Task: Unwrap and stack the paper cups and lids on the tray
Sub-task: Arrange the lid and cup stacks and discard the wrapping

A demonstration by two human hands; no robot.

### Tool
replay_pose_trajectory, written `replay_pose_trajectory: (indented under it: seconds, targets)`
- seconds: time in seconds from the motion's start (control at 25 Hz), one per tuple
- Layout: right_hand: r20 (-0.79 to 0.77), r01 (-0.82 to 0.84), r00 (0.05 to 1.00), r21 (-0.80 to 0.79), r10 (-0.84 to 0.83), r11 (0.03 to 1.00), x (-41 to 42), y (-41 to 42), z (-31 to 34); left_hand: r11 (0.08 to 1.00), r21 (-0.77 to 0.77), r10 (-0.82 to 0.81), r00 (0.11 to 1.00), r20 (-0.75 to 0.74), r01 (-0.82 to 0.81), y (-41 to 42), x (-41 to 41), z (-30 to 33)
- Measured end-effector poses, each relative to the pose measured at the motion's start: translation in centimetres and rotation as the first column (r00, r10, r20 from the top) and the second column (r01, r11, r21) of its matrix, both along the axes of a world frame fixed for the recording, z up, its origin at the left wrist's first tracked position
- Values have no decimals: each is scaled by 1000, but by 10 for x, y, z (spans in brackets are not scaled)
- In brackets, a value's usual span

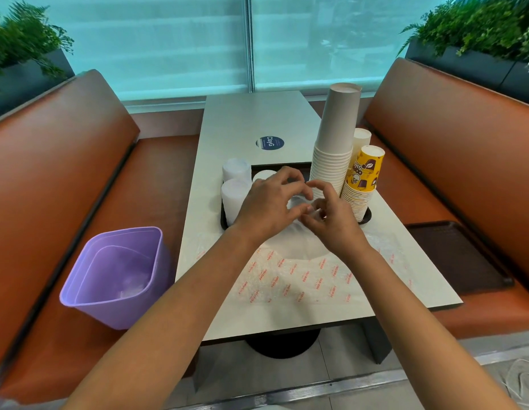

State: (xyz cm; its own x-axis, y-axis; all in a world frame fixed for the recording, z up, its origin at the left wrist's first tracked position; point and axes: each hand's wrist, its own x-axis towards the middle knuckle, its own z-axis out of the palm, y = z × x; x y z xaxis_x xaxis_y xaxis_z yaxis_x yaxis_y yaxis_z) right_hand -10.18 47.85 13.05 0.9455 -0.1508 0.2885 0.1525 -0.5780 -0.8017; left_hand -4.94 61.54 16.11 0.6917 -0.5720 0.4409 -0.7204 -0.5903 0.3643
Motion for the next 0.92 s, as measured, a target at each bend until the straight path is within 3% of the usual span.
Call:
replay_pose_trajectory:
  seconds: [0.24,0.56,0.8,0.92]
  targets:
    - [-48,19,999,-5,-19,1000,2,-1,1,996,-93,-32,981,-194,14,0,6,5]
    - [34,21,999,51,-22,998,4,1,-2,982,-191,-62,968,-245,14,6,8,5]
    - [32,-18,999,107,14,994,5,4,5,911,-382,-41,888,-458,-155,6,9,4]
    - [19,-22,1000,175,19,984,5,3,5,863,-470,-121,830,-544,-182,13,11,4]
